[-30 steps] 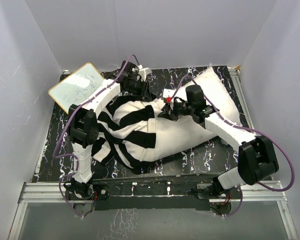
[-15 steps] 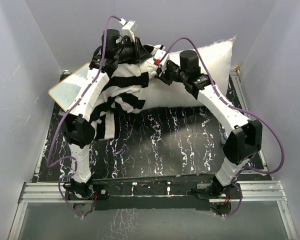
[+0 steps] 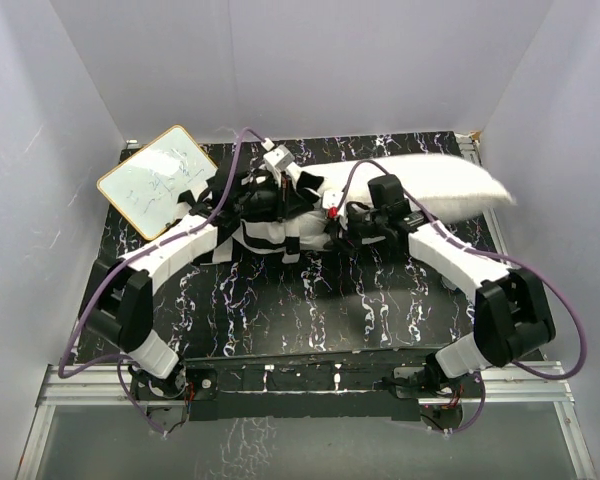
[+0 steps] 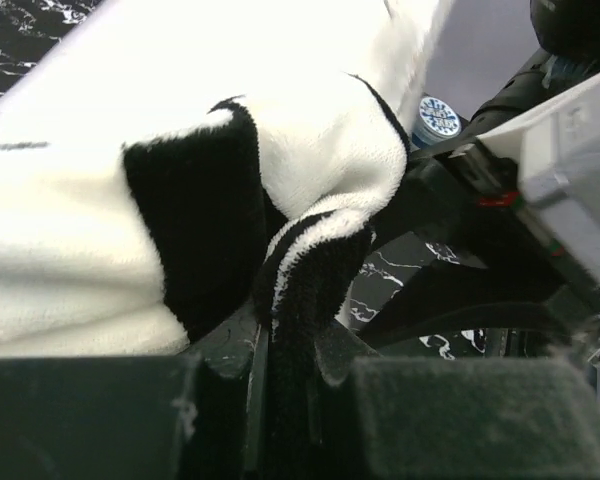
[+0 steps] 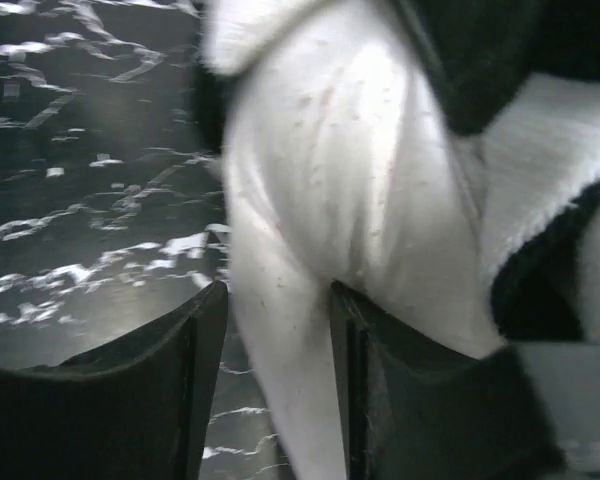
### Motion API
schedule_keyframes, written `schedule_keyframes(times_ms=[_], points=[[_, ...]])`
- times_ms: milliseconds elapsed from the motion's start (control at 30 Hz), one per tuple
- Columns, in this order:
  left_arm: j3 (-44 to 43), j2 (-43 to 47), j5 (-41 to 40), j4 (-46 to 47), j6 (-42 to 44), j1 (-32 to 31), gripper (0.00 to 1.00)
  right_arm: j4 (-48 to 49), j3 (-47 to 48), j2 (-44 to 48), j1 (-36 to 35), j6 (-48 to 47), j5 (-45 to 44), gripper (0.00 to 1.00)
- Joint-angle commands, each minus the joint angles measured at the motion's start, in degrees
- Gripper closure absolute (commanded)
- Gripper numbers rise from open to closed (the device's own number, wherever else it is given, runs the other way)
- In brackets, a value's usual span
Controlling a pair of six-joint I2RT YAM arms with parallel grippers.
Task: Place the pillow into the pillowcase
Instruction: Stuff the pillow into the pillowcase.
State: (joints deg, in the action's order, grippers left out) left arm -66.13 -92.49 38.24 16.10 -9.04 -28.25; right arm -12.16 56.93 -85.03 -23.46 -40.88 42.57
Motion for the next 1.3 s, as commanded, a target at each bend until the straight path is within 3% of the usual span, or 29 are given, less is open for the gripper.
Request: schedule_keyframes(times_ms=[0,100,233,333,467,500,633,733,833,1033,1267], points=[[4.30,3.09,0.06,-0.53,-1.05,0.58,1.00,-22.62,9.18,4.49,0.12,-13.93,12.28,0.46],[4.17,4.78,-0.94,-1.08,-3.08,0.57,1.00,-32.70,17.42,5.46,0.35,-17.00,11.38,0.32],[4.16,6.66,-1.85,-1.64,-4.87,0.57,1.00,-34.55,25.40,5.89,3.81,-14.65,3.95,0.21],[4.61,7.79,-1.52,-2.02,-5.54,0.60,1.00,-34.59,26.96,6.02,9.24,-14.24,2.83,0.13],[6.69,9.59,-1.09,-2.79,-6.28,0.49,1.00,-30.72,22.72,6.29,10.28,-12.36,-1.66,0.01],[7.17,10.09,-1.67,-3.47,-6.73,0.50,0.94,-29.18,20.61,6.16,10.22,-12.05,-2.22,0.01],[8.18,13.73,-5.00,-8.55,-8.13,0.48,0.53,-23.01,12.42,4.44,9.72,-9.11,-5.99,0.03],[8.34,21.03,-6.96,-14.50,-9.70,0.48,0.31,-20.58,8.85,3.88,9.58,-7.19,-6.19,0.12],[8.13,27.65,-9.79,-20.91,-13.17,0.50,0.16,-21.11,5.94,5.49,9.54,-7.60,-1.55,0.18],[8.06,34.80,-19.02,-31.09,-23.57,0.51,0.13,-29.50,3.61,9.49,9.45,-16.98,11.18,0.17],[7.35,31.09,-30.05,-31.54,-31.04,0.50,0.15,-31.28,10.38,9.60,9.67,-11.09,13.26,0.07]])
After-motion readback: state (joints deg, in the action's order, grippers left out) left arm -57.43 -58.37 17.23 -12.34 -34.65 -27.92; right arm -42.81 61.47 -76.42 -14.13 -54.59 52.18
